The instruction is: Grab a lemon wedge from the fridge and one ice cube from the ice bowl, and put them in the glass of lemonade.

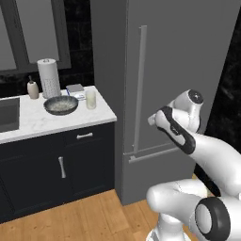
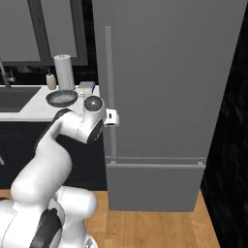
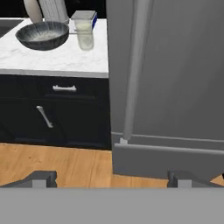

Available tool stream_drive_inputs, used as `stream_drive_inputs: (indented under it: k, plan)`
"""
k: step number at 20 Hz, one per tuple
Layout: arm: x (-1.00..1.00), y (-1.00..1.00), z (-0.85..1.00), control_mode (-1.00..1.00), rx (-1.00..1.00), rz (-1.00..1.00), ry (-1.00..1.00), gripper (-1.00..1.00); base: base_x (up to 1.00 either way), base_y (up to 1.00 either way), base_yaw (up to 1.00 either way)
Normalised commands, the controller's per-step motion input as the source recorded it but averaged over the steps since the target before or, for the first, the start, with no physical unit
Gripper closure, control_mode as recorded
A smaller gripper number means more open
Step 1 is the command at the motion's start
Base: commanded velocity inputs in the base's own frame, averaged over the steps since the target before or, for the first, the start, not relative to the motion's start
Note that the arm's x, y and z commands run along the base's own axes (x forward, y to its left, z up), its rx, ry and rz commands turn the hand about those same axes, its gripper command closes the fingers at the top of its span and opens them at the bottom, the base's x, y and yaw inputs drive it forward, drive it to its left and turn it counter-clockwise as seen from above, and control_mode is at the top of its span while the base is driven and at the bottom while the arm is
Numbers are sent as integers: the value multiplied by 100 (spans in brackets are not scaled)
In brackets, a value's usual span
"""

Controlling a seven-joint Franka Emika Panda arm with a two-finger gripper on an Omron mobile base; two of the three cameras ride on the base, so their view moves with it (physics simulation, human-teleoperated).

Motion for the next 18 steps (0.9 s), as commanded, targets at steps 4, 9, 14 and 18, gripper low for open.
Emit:
stream_drive_inputs:
  k: [4, 9, 14, 18]
  plan:
    - [100, 0, 11, -100, 0, 2, 9, -100, 0, 0, 0]
    - [98, 0, 8, -100, 0, 0, 5, -100, 0, 0, 0]
    - [48, 0, 7, -100, 0, 0, -6, -100, 0, 0, 0]
    - [40, 0, 7, -100, 0, 3, -13, -100, 0, 0, 0]
